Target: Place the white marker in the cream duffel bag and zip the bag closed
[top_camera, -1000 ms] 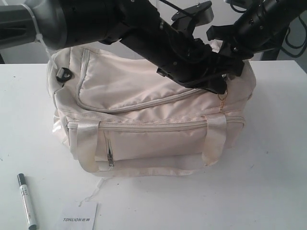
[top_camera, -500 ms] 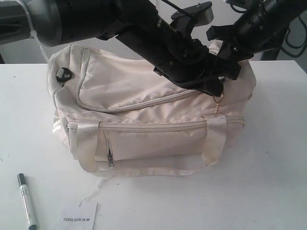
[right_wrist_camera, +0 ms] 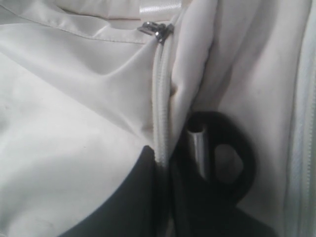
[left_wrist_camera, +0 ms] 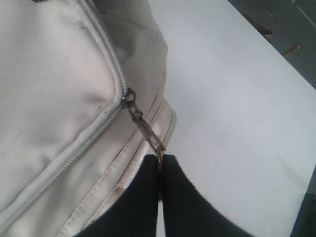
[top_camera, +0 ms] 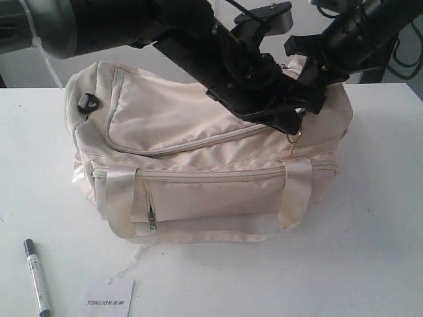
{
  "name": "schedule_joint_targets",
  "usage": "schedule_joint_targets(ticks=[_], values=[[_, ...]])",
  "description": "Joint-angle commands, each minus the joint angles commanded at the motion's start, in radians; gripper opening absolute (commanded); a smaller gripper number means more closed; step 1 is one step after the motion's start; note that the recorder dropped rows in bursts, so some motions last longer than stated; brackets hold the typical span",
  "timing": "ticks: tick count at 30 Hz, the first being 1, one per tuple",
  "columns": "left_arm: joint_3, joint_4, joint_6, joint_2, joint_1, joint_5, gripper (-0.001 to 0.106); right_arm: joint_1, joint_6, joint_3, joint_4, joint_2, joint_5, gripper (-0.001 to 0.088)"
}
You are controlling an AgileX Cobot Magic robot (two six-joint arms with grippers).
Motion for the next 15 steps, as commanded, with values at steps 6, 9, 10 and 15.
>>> schedule_joint_targets(ticks=[6,9,10,15], values=[[0.000,0.021,0.000,0.000,0.006,0.025,0.000,0.000,0.000,0.000,-0.002,0.000,0.000,0.0000],[0.000,0.030,0.000,0.000,0.008,0.036,0.000,0.000,0.000,0.000,-0.004,0.002,0.000,0.0000],[0.000,0.037,0.000,0.000,0.008,0.036,0.000,-0.002,0.000,0.000,-0.004,0.002,0.000,0.0000],[0.000,0.038,0.000,0.000,0.008,0.043,0.000,-0.002,0.000,0.000,-0.004,0.002,-0.002,0.0000]])
